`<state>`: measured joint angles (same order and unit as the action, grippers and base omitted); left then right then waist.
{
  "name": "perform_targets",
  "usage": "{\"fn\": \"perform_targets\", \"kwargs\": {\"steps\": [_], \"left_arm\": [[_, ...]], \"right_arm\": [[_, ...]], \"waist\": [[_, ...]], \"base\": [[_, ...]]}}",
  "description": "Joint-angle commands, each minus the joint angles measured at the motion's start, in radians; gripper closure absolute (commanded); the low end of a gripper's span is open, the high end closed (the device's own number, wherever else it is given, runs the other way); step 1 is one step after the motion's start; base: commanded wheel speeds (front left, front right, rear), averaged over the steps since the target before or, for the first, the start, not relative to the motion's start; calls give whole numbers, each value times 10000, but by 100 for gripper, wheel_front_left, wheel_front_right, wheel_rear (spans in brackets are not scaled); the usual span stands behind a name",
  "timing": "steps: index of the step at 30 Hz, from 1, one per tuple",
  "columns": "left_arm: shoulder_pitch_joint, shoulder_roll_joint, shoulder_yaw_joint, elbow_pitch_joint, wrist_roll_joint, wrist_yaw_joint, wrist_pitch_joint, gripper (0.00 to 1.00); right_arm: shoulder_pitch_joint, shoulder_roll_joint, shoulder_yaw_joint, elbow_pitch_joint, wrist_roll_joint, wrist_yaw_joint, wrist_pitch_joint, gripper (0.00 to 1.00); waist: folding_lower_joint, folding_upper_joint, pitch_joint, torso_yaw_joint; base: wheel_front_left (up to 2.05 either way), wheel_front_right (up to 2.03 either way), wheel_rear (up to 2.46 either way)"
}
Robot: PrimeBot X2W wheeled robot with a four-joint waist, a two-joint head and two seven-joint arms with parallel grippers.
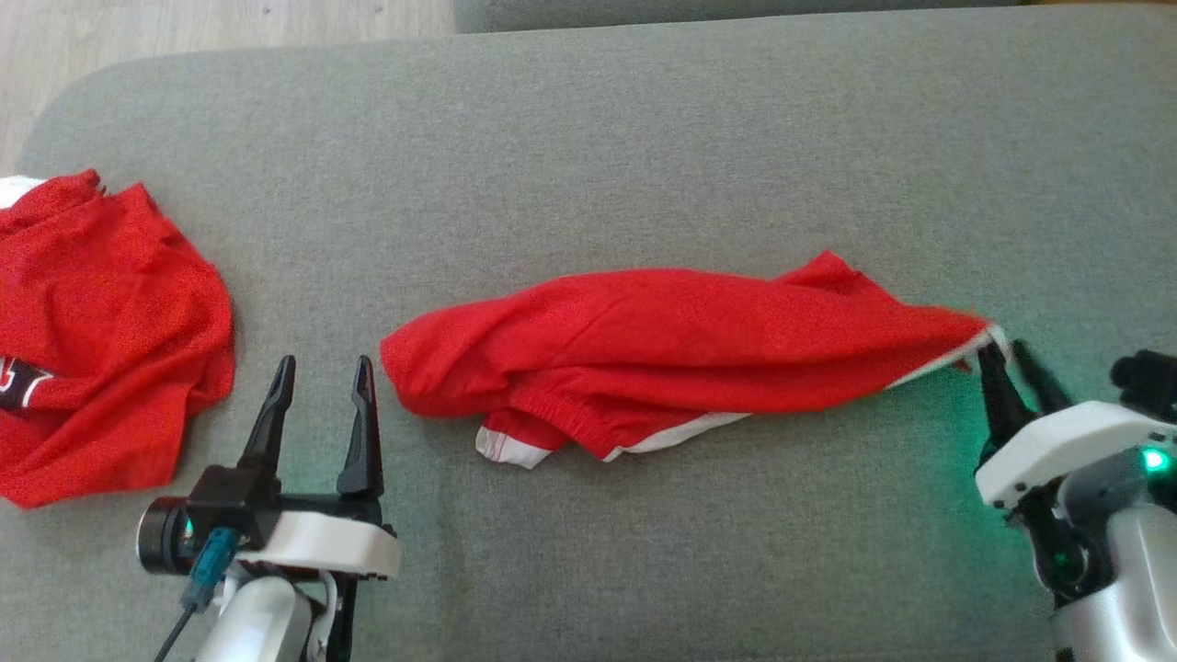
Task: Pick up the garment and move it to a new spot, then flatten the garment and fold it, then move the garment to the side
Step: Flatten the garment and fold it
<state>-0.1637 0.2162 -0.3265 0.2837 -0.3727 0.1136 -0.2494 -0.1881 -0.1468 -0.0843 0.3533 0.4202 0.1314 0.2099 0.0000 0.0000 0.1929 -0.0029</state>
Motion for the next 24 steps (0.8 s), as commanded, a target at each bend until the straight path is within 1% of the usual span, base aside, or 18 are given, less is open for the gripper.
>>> {"fn": "perform_targets", "kwargs": {"steps": [1, 5, 6, 7, 12, 17, 21, 24], "left_arm": [[-351, 171, 370, -248, 74, -7, -124, 0], [-344, 192, 375, -210, 111, -24, -124, 0], [-344, 204, 386, -213, 119, -19, -124, 0], [-329, 225, 408, -234, 135, 12, -124, 0], [-244, 300, 471, -286, 193, 141, -124, 0], [-58, 351, 487, -418, 266, 343, -120, 0], [104, 387, 489, -610, 292, 506, -67, 0], [198, 413, 488, -741, 295, 599, -23, 0]], "right_arm": [[-107, -81, 76, -509, -49, -7, -224, 0], [98, -53, 27, -1360, -479, -7, -995, 0], [148, -71, 74, -1700, -637, -7, -1229, 0], [268, -115, 243, -2432, -1002, -7, -1615, 0], [608, -238, 700, -4157, -1975, -7, -2369, 0], [1440, 93, 1023, -5178, -2393, -7, -2339, 0], [2023, 349, 1195, -5547, -2400, -7, -2180, 0], [2156, 433, 1201, -5665, -2350, -7, -2151, 0]], "waist": [[0, 0, -22, -13], [0, 0, -97, -34], [0, 0, -108, -38], [0, 0, -141, -52], [0, 0, -294, -52], [0, 0, -494, 42], [0, 0, -537, 56], [0, 0, -536, 37]], "base": [[0, 0, 0], [0, 0, 0], [0, 0, 0], [0, 0, 0], [0, 0, 0], [0, 0, 0], [0, 0, 0], [0, 0, 0]]}}
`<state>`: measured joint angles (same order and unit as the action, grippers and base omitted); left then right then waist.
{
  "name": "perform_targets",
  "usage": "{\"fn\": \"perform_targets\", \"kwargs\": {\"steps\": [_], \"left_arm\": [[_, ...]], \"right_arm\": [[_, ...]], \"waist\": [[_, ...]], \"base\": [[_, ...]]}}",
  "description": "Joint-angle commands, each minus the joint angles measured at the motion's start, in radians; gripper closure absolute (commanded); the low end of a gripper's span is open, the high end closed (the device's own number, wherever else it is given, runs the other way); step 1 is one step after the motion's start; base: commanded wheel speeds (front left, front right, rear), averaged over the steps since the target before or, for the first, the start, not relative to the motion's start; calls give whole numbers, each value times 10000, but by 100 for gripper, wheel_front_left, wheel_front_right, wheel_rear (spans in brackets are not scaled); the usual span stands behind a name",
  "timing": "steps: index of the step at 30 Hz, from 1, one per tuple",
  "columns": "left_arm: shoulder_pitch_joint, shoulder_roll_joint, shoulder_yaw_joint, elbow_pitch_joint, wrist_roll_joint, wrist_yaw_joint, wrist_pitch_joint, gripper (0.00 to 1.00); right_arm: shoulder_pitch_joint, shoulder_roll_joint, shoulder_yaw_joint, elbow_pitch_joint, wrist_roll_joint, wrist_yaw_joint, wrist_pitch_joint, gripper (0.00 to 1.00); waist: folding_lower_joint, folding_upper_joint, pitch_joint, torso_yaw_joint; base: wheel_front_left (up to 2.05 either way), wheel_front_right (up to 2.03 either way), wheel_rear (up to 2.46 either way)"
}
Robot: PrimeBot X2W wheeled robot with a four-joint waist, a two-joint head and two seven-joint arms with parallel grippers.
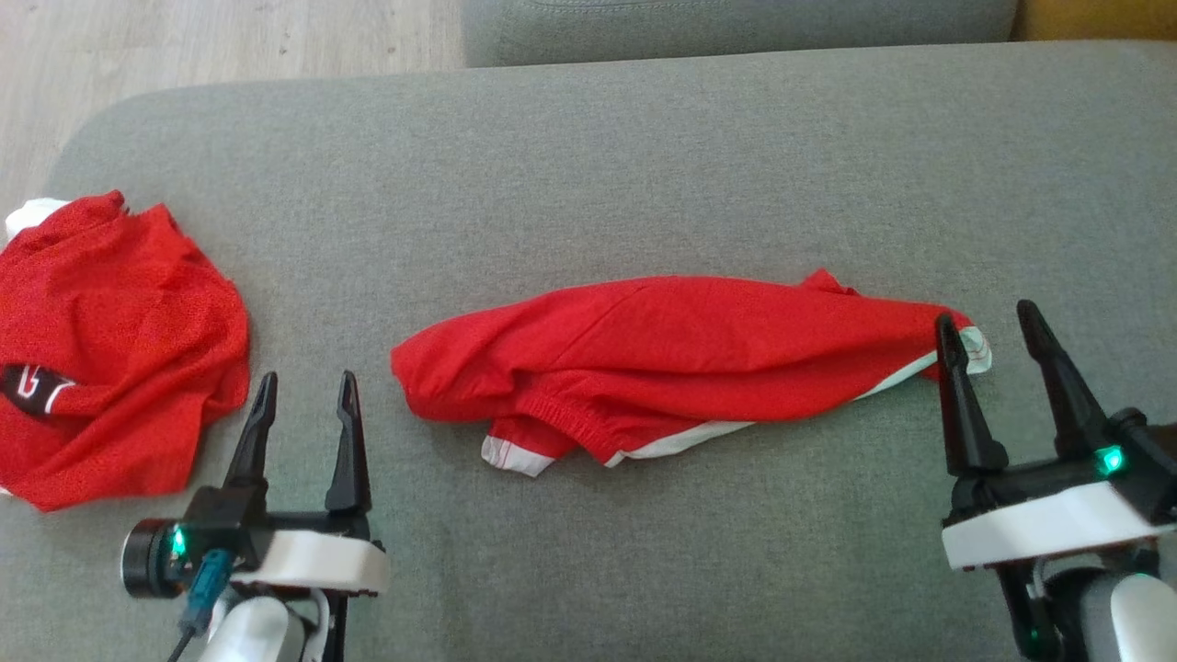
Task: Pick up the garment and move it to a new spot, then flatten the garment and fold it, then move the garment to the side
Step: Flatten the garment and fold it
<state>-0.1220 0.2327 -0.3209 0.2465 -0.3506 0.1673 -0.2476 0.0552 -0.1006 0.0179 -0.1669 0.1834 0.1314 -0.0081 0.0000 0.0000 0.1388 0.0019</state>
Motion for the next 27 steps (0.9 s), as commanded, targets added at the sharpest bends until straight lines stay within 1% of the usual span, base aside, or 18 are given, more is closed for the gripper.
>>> {"fn": "perform_targets", "kwargs": {"steps": [1, 8, 11, 12, 15, 18, 20, 23, 25, 27], "left_arm": [[-197, 253, 430, -406, 75, 88, -25, 0], [-145, 291, 357, -617, 113, 220, 83, 0], [-154, 141, 58, -712, -74, -6, 613, 0], [-154, 141, 58, -712, -74, -6, 613, 0], [-263, -120, -796, -828, -130, -579, 1490, 0], [-388, -611, -1891, -815, -194, -1253, 2438, 0], [-472, -959, -2449, -639, -314, -1618, 2926, 0], [-688, -1295, -2955, -84, -500, -1972, 3385, 0], [-875, -1440, -3080, 396, -615, -2069, 3437, 0], [-1093, -1547, -3103, 855, -680, -2061, 3301, 0]], "right_arm": [[-260, -10, 172, -487, 29, -7, 44, 0], [-258, 67, 138, -533, 137, -7, 166, 0], [-255, 81, 152, -492, 166, -7, 248, 0], [-255, 81, 152, -492, 166, -7, 248, 0], [-248, 85, 162, -478, 176, -7, 330, 0], [-273, 89, 141, -460, 185, -7, 422, 0], [-320, 95, 165, -451, 216, -7, 446, 0], [-397, 111, 223, -417, 288, -7, 468, 0], [-444, 122, 285, -370, 334, -7, 473, 0], [-468, 125, 282, -294, 386, -7, 458, 0]], "waist": [[0, 0, 6, -14], [0, 0, 29, 11], [0, 0, 44, 30], [0, 0, 44, 30], [0, 0, 93, 30], [0, 0, 177, 9], [0, 0, 251, -38], [0, 0, 359, -150], [0, 0, 404, -277], [0, 0, 433, -382]], "base": [[0, 0, 0], [0, 0, 0], [0, 0, 0], [0, 0, 0], [0, 0, 0], [0, 0, 0], [0, 0, 0], [0, 0, 0], [0, 0, 0], [0, 0, 0]]}}
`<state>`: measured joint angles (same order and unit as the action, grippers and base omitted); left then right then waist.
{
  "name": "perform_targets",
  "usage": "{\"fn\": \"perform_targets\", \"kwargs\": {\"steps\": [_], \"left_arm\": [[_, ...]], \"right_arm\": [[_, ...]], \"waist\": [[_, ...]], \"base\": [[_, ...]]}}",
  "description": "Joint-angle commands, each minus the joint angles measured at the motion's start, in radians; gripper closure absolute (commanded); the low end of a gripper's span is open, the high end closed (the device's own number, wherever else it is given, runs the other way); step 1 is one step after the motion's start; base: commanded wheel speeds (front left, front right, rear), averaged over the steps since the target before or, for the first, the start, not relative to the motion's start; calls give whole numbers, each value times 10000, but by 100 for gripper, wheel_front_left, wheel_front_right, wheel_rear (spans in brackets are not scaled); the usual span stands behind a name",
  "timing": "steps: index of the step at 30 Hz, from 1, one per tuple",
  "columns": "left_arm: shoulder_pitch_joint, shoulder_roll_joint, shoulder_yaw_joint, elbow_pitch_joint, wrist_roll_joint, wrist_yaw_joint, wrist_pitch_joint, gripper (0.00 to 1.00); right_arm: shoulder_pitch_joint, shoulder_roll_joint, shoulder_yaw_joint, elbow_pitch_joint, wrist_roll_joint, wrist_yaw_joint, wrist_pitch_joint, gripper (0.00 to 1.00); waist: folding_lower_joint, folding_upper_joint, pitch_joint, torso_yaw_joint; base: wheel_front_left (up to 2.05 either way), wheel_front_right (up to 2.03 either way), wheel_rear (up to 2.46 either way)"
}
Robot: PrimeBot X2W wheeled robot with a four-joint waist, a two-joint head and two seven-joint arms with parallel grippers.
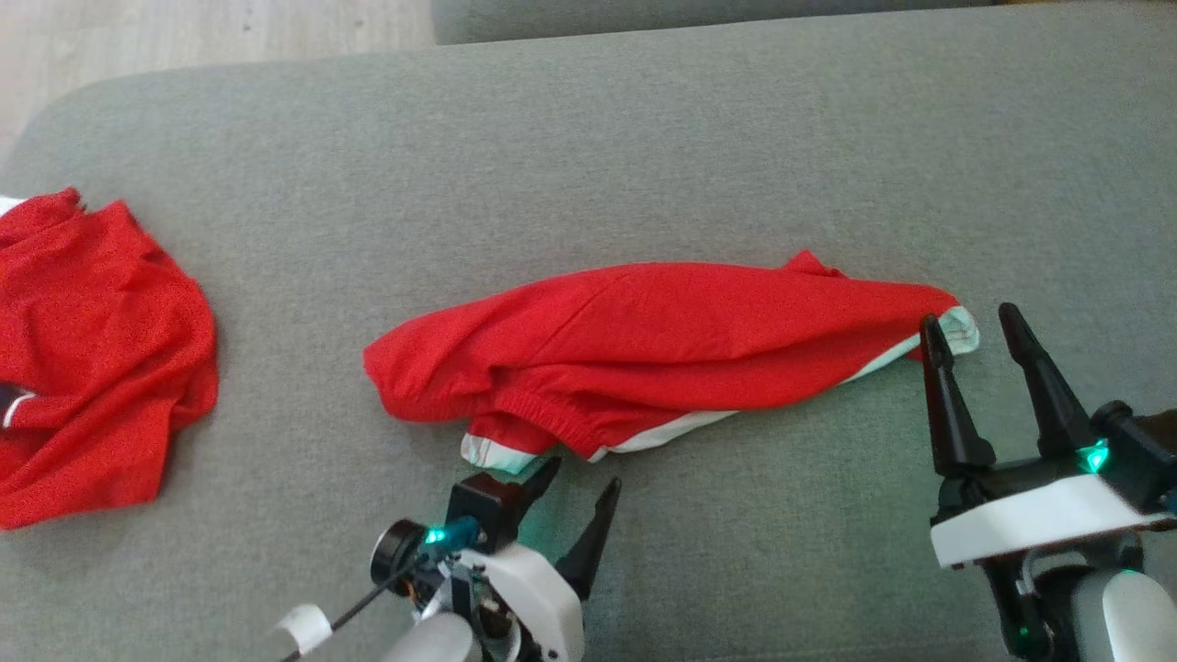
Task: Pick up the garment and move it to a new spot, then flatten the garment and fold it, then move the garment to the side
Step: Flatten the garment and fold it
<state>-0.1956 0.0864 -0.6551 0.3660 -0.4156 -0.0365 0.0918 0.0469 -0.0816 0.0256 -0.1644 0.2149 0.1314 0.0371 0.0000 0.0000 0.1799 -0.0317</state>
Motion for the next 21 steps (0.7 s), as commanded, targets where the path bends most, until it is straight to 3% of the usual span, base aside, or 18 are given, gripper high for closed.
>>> {"fn": "perform_targets", "kwargs": {"steps": [1, 5, 6, 7, 13, 21], "left_arm": [[-484, -126, 249, -117, -66, -19, -197, 0], [-937, -240, 142, 422, -231, -228, -686, 0], [-1012, -253, 78, 468, -246, -284, -752, 12], [-1053, -260, 13, 491, -255, -323, -744, 100], [-941, 55, -294, -567, -215, -407, -268, 100], [-167, 1083, -308, -3488, -591, 2, 1798, 100]], "right_arm": [[-393, -63, 197, -299, 92, -7, -2, 0], [-394, -47, 151, -214, 151, -7, -18, 0], [-387, -39, 135, -189, 160, -7, -12, 0], [-379, -33, 124, -166, 166, -7, -14, 0], [-213, 39, -58, -8, 246, -7, 52, 0], [-57, 134, -116, 162, 386, -7, 236, 0]], "waist": [[0, 0, 48, -94], [0, 0, 79, -216], [0, 0, 71, -237], [0, 0, 56, -248], [0, 0, -128, -89], [0, 0, -327, 180]], "base": [[0, 0, 0], [0, 0, 0], [0, 0, 0], [0, 0, 0], [0, 0, 0], [0, 0, 0]]}}
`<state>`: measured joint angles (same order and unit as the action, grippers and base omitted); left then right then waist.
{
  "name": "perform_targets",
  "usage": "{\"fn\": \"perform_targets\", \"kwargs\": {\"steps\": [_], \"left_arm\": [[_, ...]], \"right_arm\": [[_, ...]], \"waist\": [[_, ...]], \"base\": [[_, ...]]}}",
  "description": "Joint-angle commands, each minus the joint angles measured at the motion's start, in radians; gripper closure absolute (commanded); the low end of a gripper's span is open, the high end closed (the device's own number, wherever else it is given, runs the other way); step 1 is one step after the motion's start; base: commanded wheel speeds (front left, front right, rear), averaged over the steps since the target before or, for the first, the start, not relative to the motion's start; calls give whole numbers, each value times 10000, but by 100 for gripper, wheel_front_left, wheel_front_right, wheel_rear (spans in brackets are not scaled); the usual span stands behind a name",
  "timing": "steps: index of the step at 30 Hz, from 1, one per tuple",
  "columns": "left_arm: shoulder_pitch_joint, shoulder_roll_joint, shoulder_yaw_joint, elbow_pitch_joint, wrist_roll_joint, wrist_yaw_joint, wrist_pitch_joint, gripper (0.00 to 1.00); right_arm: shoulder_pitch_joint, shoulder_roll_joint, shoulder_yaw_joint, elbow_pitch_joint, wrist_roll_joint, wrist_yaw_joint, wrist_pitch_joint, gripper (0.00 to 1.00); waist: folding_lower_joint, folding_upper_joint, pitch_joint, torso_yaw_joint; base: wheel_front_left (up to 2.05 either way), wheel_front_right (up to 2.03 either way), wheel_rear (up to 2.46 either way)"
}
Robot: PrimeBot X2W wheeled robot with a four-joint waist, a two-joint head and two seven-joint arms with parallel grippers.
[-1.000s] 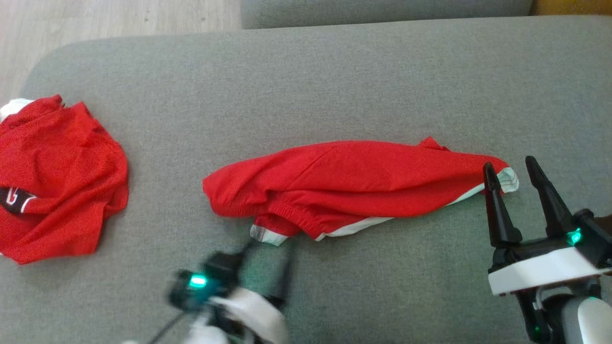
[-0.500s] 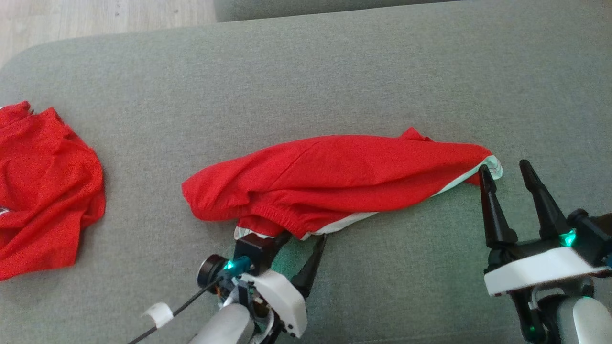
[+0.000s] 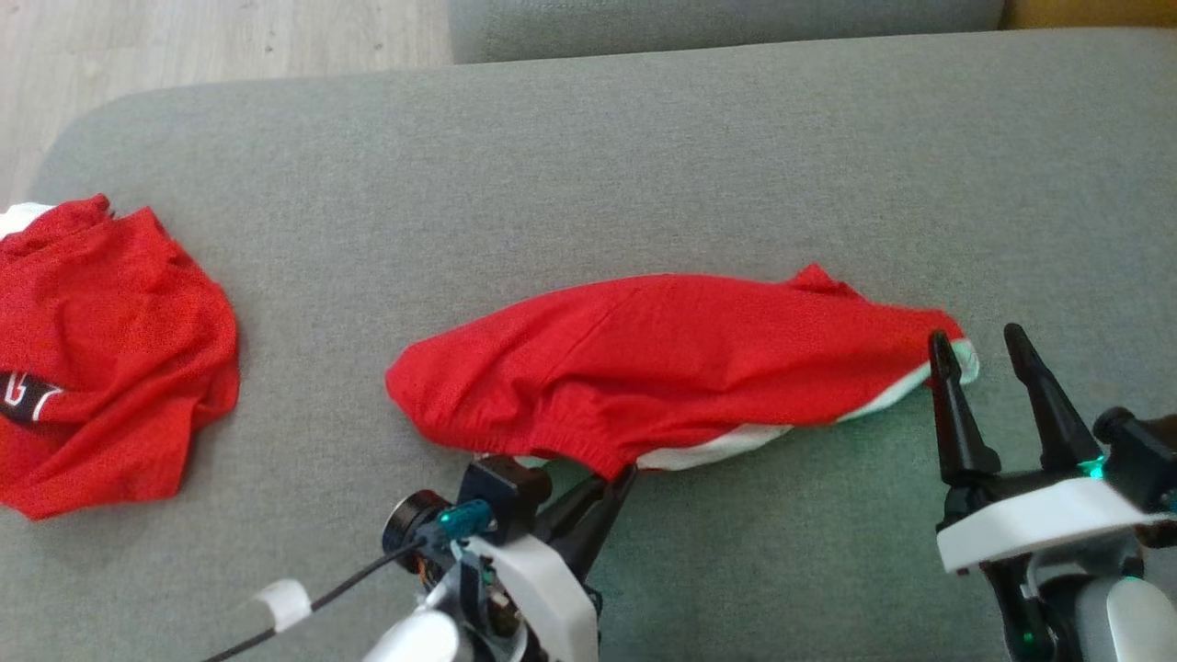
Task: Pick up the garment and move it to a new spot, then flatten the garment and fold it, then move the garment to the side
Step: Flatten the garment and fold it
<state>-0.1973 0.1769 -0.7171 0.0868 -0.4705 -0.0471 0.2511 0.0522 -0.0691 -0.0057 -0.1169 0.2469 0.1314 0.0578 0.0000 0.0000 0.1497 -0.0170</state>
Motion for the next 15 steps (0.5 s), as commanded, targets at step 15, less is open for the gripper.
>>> {"fn": "perform_targets", "kwargs": {"steps": [15], "left_arm": [[-94, 1257, 1817, -2597, -1056, 1051, 1791, 100]], "right_arm": [[-154, 126, 138, -294, 213, -7, 322, 0]], "waist": [[0, 0, 194, -43]], "base": [[0, 0, 0]]}}
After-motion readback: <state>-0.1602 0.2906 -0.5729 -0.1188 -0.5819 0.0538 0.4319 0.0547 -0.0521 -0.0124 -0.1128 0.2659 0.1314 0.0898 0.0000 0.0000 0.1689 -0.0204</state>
